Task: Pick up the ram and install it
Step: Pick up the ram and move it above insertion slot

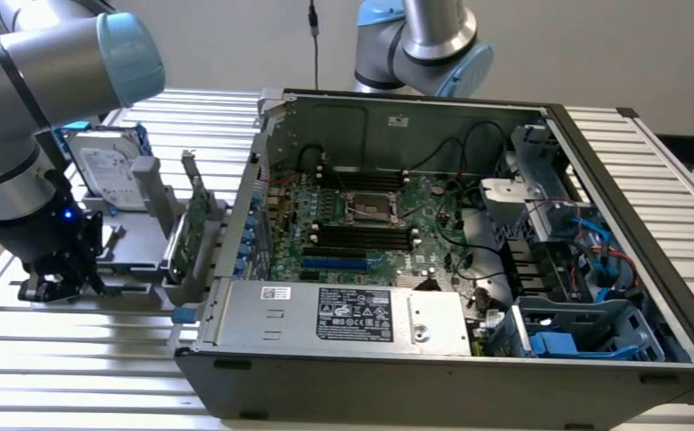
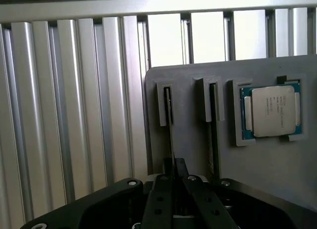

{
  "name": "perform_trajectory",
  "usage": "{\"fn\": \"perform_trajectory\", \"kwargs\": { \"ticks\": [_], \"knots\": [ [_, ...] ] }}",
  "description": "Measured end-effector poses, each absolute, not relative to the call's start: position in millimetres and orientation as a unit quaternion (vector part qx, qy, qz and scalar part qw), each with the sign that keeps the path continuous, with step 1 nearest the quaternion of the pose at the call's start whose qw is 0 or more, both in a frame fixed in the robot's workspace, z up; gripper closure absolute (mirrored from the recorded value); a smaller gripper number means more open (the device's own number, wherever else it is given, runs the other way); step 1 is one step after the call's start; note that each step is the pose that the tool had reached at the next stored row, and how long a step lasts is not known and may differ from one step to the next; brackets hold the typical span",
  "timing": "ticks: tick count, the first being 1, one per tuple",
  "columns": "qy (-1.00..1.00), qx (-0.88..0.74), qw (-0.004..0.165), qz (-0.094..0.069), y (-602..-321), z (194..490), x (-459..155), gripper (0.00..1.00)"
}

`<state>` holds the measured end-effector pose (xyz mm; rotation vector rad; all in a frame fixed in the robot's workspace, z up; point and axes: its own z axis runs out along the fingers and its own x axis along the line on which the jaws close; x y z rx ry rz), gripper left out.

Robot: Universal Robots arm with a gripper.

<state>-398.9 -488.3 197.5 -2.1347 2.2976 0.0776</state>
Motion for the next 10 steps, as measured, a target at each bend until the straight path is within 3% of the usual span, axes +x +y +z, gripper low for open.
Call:
{"fn": "perform_trajectory", "kwargs": {
  "ticks": [10],
  "knots": [
    [0.732,-0.68,0.002,0.025,-488,210,-399,0.87]
  ]
}}
